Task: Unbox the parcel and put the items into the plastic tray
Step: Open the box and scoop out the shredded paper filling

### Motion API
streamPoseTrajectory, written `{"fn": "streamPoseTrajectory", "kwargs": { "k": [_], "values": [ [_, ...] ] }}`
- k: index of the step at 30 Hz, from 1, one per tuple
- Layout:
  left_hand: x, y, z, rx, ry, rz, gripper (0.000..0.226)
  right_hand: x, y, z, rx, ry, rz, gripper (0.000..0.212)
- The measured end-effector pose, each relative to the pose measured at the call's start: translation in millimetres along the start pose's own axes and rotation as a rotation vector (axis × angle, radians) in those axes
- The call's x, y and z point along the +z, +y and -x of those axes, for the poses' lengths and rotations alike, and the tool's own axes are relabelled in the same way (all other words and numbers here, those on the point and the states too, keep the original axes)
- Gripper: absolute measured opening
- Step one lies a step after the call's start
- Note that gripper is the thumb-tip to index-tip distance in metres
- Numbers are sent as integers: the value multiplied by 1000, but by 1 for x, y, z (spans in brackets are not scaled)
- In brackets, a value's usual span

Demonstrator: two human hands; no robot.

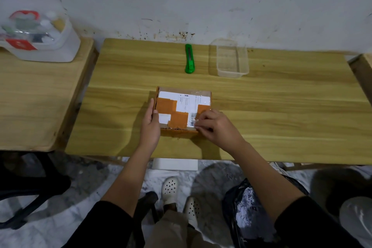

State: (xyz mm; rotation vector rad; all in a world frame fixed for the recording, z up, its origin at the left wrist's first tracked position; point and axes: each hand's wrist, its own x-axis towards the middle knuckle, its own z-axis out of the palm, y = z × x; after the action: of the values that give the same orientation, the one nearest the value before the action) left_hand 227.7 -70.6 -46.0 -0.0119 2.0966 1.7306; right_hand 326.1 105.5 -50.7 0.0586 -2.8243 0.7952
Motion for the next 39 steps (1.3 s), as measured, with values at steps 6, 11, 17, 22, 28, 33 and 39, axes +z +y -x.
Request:
{"fn": "streamPoseTrajectory", "kwargs": {
  "k": [6, 11, 17, 22, 28, 33, 39],
  "values": [
    [-1, -3, -3, 10, 0, -4, 44, -3, -13, -11, 5, -69, -54, 14],
    [3, -5, -1, 25, 6, -44, 44, -8, -15, -22, 72, -149, -95, 27],
    [5, -10, -2, -1, 29, -61, 44, -11, -15, -24, 75, -197, -89, 32],
    [4, -12, -5, -11, 24, -41, 43, -3, -20, -19, -75, -114, -32, 13],
    [2, -6, 0, -1, 23, -86, 44, 4, -25, -11, -90, -10, 20, 9],
    [-2, 23, 6, 220, 73, -193, 44, -28, -35, -31, -48, 96, -47, 11],
    [7, 55, -29, 345, -69, -155, 50, -63, -21, -81, 34, 243, 7, 22]
  ]
}}
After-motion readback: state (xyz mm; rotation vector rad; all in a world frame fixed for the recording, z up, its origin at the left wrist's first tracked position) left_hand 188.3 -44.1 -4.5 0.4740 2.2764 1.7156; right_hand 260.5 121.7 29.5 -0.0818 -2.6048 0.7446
